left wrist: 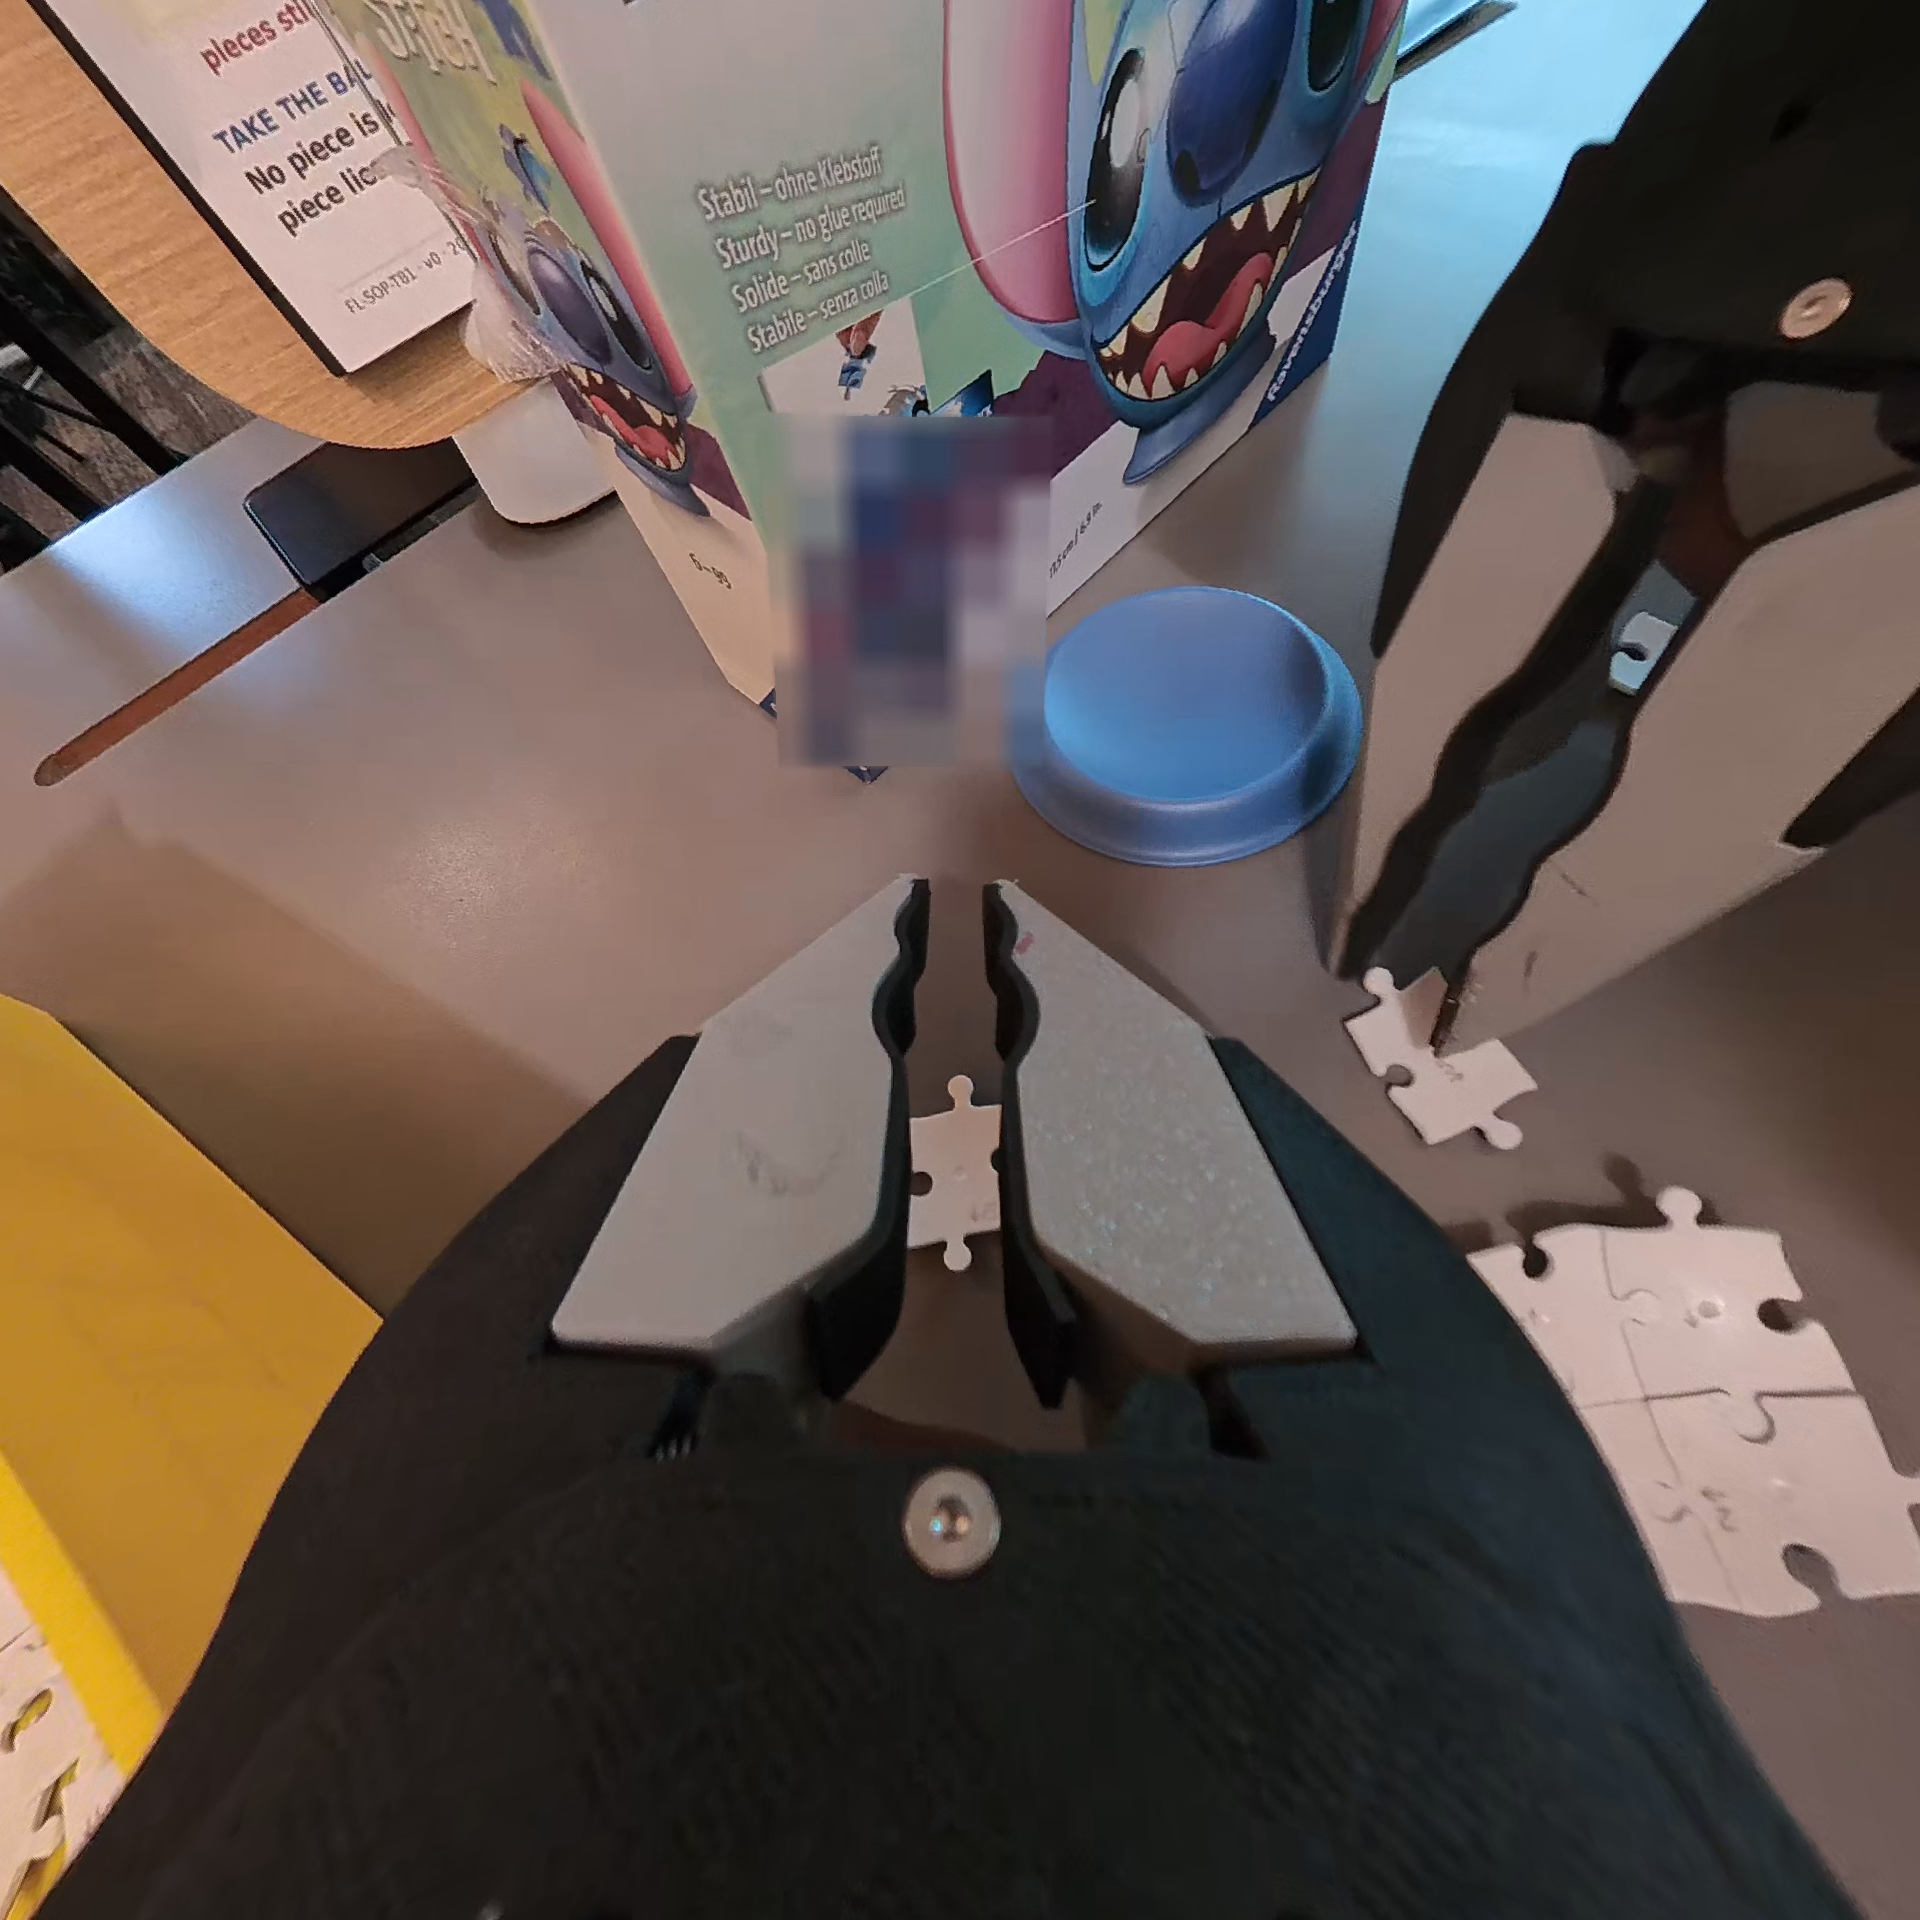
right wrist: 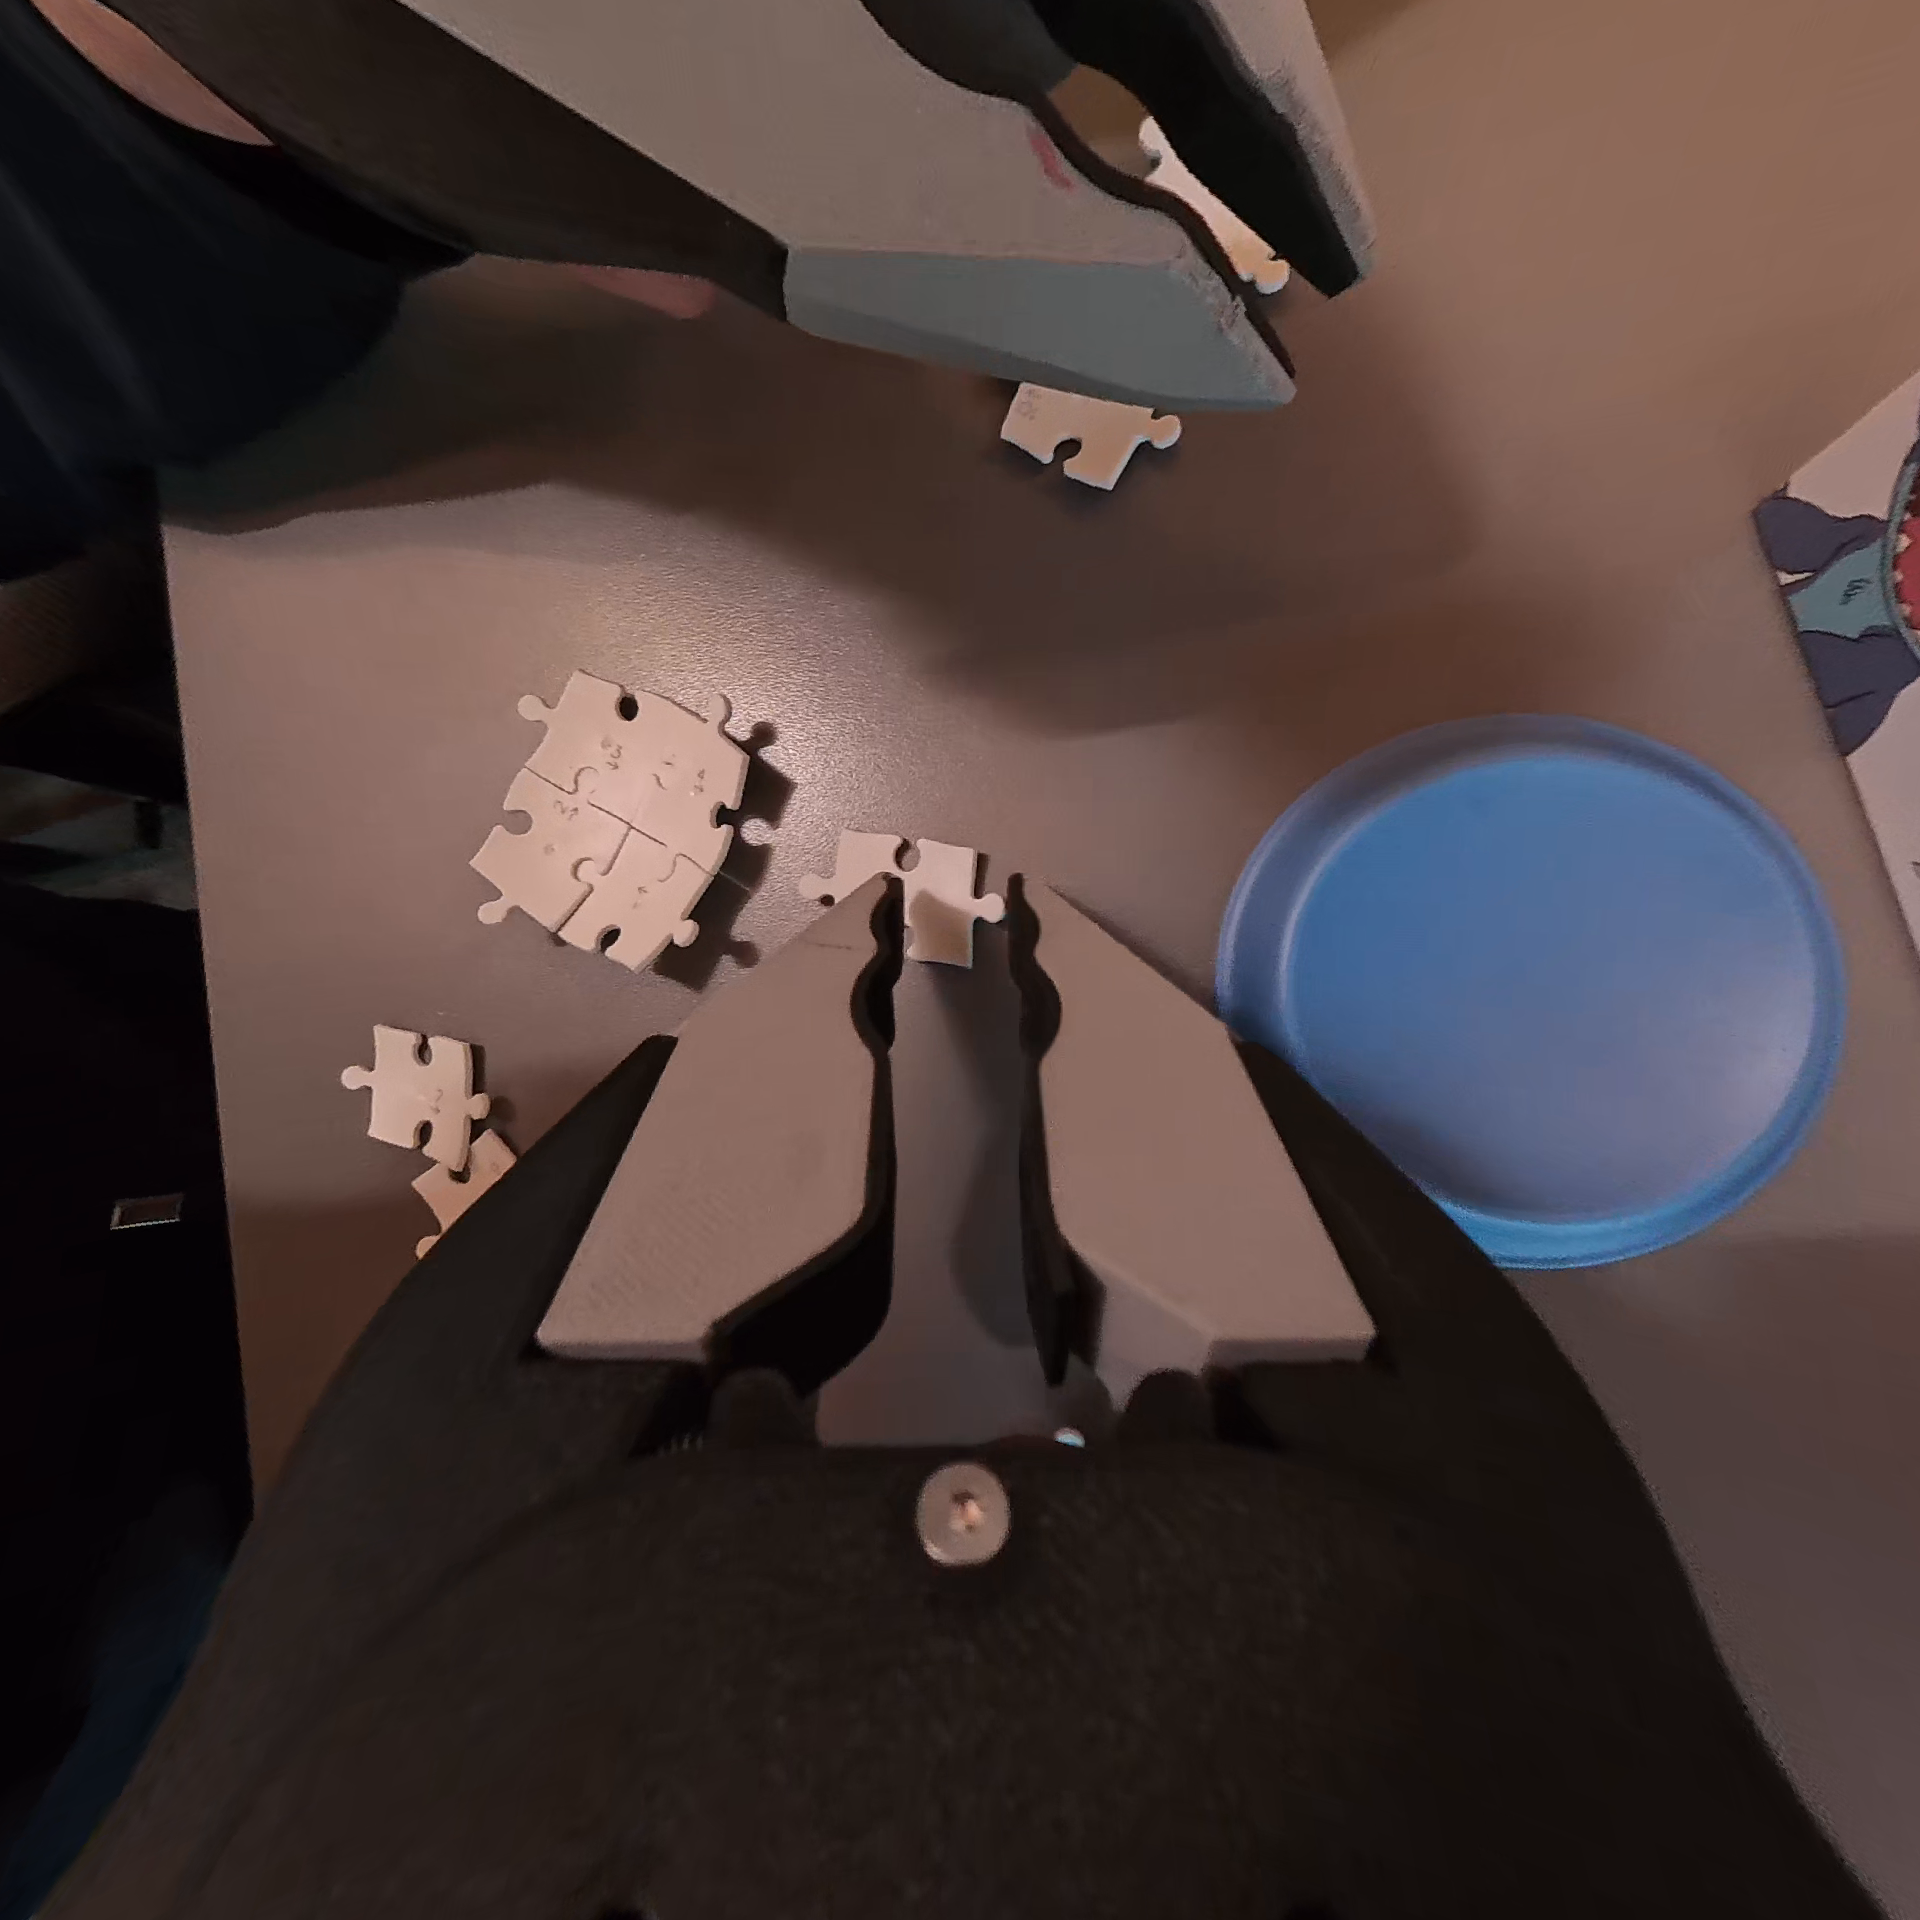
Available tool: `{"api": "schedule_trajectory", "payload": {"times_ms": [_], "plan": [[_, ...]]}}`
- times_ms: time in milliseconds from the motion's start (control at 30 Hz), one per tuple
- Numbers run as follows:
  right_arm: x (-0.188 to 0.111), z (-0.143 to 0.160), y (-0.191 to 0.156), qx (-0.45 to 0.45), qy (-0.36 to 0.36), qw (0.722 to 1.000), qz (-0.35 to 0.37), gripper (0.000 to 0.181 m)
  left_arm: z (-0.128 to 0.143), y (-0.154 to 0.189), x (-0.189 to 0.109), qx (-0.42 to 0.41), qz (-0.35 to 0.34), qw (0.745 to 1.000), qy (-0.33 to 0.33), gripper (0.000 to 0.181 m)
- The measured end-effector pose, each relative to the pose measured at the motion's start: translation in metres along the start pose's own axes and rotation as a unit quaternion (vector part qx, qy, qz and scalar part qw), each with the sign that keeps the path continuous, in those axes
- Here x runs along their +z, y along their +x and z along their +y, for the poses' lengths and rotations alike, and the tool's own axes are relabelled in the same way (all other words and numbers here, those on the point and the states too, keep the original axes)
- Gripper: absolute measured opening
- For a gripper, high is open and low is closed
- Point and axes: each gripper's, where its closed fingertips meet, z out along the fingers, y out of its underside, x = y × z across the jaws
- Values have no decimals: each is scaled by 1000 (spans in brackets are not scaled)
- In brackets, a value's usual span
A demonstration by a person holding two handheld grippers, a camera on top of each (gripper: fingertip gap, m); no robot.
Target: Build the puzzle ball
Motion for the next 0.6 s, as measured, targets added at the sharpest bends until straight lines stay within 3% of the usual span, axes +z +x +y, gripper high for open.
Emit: {"api": "schedule_trajectory", "payload": {"times_ms": [200,500,600], "plan": [[3,1,-5,18,8,1000,-24,1,-1,0,-1,0,0,1000,2,8],[-17,2,-3,-3,16,1000,-21,0,-1,1,-1,1,3,1000,1,8],[-27,7,1,-45,-15,999,-3,10,-1,2,-1,3,3,1000,1,8]]}}
